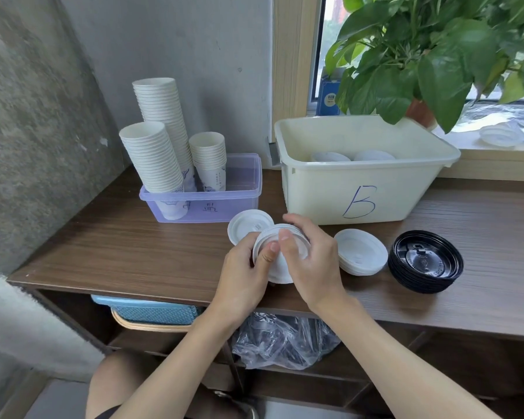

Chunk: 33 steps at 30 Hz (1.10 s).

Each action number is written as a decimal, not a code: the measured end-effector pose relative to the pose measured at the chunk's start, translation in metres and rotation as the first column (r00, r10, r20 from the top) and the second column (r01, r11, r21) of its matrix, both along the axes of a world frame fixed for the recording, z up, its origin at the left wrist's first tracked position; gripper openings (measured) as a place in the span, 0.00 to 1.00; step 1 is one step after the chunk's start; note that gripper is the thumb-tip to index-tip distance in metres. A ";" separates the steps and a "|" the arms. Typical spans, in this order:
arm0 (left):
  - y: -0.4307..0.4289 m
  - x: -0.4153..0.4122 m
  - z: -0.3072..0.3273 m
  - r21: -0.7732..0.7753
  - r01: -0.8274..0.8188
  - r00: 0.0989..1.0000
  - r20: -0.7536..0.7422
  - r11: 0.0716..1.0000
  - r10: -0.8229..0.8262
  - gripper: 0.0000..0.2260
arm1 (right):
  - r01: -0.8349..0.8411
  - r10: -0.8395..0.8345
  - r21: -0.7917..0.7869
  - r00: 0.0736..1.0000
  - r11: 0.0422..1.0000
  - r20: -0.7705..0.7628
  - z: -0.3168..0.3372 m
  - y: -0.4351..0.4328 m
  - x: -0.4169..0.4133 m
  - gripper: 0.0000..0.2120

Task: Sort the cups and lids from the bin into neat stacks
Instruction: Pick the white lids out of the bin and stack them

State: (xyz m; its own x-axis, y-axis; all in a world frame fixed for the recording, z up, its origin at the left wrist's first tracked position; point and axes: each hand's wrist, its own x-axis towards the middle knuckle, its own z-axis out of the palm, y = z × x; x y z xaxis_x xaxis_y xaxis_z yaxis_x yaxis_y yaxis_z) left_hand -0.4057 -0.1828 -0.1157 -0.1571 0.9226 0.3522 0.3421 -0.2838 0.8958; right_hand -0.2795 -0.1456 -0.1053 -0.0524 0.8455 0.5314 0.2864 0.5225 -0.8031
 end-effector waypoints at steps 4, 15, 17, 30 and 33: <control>0.000 0.000 -0.002 0.012 0.040 0.999 -0.005 0.999 -0.040 0.20 | 0.035 -0.034 -0.019 0.999 0.999 0.018 -0.001 0.001 -0.001 0.23; -0.007 0.005 0.011 -0.036 0.049 0.992 0.118 0.998 -0.045 0.12 | 0.053 -0.053 0.004 0.997 0.999 -0.056 0.002 0.000 -0.001 0.19; -0.007 0.003 0.011 -0.043 0.027 0.990 0.139 0.999 -0.021 0.10 | 0.028 -0.029 -0.015 0.996 0.999 -0.083 0.002 0.002 -0.001 0.17; -0.008 0.003 0.005 -0.033 0.057 0.996 0.072 0.998 -0.054 0.17 | 0.021 -0.021 0.007 0.999 1.000 -0.050 0.004 -0.003 0.001 0.18; -0.008 0.001 0.006 -0.017 0.083 0.994 0.075 0.996 -0.081 0.18 | 0.010 -0.009 0.005 0.999 1.000 -0.046 0.003 -0.002 0.000 0.19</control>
